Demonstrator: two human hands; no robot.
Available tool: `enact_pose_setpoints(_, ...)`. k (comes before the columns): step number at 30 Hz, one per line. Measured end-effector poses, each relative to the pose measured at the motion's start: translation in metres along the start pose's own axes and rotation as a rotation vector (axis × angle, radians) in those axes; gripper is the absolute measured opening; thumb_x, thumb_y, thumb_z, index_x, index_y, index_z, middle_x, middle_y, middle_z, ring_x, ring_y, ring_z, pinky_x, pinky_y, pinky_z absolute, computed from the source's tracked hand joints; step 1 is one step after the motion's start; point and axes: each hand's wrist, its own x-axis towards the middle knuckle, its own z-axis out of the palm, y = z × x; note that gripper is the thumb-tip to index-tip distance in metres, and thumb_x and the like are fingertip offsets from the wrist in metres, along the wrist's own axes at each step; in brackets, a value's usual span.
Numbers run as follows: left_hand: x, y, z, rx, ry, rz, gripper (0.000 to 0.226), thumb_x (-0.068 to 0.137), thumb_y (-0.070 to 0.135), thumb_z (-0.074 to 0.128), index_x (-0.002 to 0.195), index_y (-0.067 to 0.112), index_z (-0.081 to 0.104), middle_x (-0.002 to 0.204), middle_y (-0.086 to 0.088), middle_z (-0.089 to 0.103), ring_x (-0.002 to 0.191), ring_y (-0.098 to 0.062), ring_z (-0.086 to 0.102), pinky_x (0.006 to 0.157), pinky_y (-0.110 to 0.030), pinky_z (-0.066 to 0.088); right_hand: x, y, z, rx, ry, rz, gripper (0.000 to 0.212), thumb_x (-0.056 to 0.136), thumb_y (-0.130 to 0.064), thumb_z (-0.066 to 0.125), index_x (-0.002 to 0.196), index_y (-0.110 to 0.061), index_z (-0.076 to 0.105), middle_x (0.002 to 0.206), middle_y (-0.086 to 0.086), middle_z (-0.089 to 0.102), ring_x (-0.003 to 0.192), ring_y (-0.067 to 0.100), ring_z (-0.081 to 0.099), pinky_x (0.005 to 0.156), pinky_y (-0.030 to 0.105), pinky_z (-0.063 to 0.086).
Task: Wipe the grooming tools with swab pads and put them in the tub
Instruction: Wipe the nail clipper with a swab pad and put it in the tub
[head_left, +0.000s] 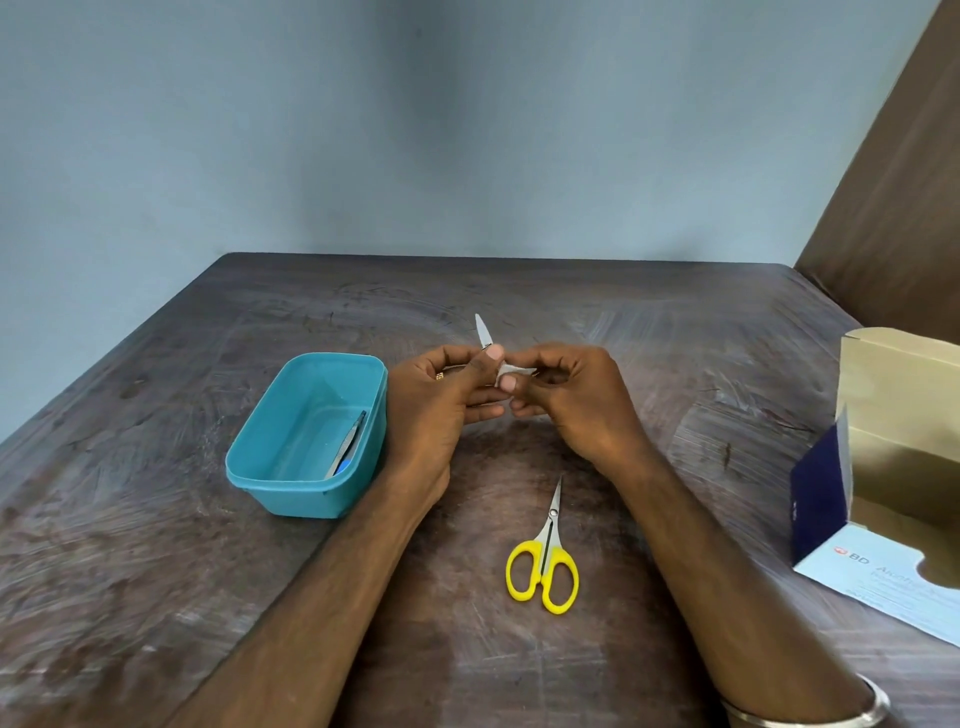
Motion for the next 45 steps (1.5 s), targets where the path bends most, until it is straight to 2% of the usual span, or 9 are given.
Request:
enact_pose_setpoints(3,0.0015,-0.0023,0.0008,0.048,0.017,0.024,0.017,0.084,0.025,0.076,0.094,0.012,0.074,0.081,-0.006,0.077,0.074,-0.023,0.076,0.066,-0.034,0.061,-0.0016,-0.0008,0.0001,-0.077,0.021,-0.031,0.013,0.085,-0.008,0.077,0.098,-0.009,0.078,0.08,0.006,0.077,0.065,0.023,0.074,0.064,0.032,0.063)
enact_pose_setpoints(9,0.0004,-0.0024,0.0005,0.116,0.086,0.086,0.014,0.082,0.029,0.078,0.085,0.016,0.076,0.076,-0.004,0.076,0.07,-0.02,0.074,0.064,-0.034,0.062,-0.0003,-0.0005,0.0002,-0.129,0.023,-0.036,0.019,0.082,0.003,0.076,0.098,-0.009,0.077,0.084,-0.004,0.073,0.068,0.013,0.074,0.067,0.025,0.062)
enact_pose_setpoints(13,0.0028,-0.005,0.0003,0.111,0.083,0.103,0.01,0.087,0.023,0.074,0.088,0.013,0.075,0.075,-0.006,0.075,0.069,-0.02,0.072,0.065,-0.033,0.061,-0.0004,-0.0002,-0.0018,-0.177,0.021,-0.053,0.013,0.085,-0.001,0.075,0.095,-0.008,0.078,0.087,0.006,0.075,0.067,0.015,0.074,0.066,0.029,0.063)
enact_pose_setpoints(17,0.0038,-0.0063,-0.0006,0.105,0.067,0.11,0.005,0.089,0.015,0.07,0.092,0.015,0.074,0.08,-0.004,0.076,0.076,-0.021,0.074,0.064,-0.029,0.06,-0.0011,-0.0031,-0.001,-0.062,0.028,0.017,0.005,0.085,-0.005,0.076,0.088,-0.009,0.077,0.076,0.016,0.073,0.06,0.017,0.068,0.063,0.033,0.062)
enact_pose_setpoints(22,0.0029,-0.0035,0.0,0.104,0.02,0.133,0.017,0.09,0.006,0.067,0.093,0.021,0.074,0.086,0.001,0.076,0.078,-0.012,0.071,0.061,-0.023,0.058,-0.0025,-0.0065,-0.0015,0.11,-0.014,0.122,0.011,0.083,-0.009,0.079,0.093,-0.004,0.076,0.065,0.006,0.065,0.057,0.016,0.059,0.054,0.029,0.055)
enact_pose_setpoints(26,0.0013,-0.0037,-0.002,0.146,-0.034,0.142,0.02,0.091,0.011,0.067,0.098,0.027,0.075,0.095,0.004,0.076,0.088,-0.013,0.069,0.06,-0.022,0.055,-0.0039,-0.0071,-0.0057,0.297,-0.1,0.233,0.009,0.084,-0.013,0.077,0.084,-0.004,0.075,0.063,0.005,0.058,0.053,0.014,0.05,0.048,0.028,0.048)
enact_pose_setpoints(36,-0.0008,0.0016,-0.0031,0.133,-0.082,0.127,0.021,0.093,0.012,0.064,0.101,0.028,0.074,0.096,0.008,0.075,0.088,-0.01,0.067,0.06,-0.021,0.056,-0.0033,-0.0088,-0.0085,0.399,-0.169,0.272,0.007,0.089,0.003,0.065,0.088,0.001,0.072,0.072,0.013,0.064,0.058,0.016,0.059,0.056,0.029,0.058)
enact_pose_setpoints(41,-0.0024,0.0031,-0.0015,0.112,-0.1,0.145,0.022,0.093,0.013,0.064,0.096,0.033,0.073,0.099,0.011,0.075,0.091,-0.009,0.068,0.06,-0.02,0.055,-0.0027,-0.0087,-0.0064,0.359,-0.126,0.244,0.008,0.087,-0.009,0.072,0.081,-0.004,0.075,0.066,0.008,0.063,0.053,0.016,0.057,0.051,0.029,0.056)
enact_pose_setpoints(45,-0.002,0.0019,-0.0013,0.118,-0.1,0.152,0.023,0.093,0.01,0.064,0.105,0.028,0.073,0.103,0.009,0.075,0.093,-0.01,0.069,0.06,-0.02,0.055,-0.0025,-0.0076,-0.0067,0.361,-0.116,0.239,0.007,0.09,-0.003,0.067,0.086,-0.001,0.073,0.067,0.01,0.065,0.054,0.017,0.06,0.053,0.031,0.058)
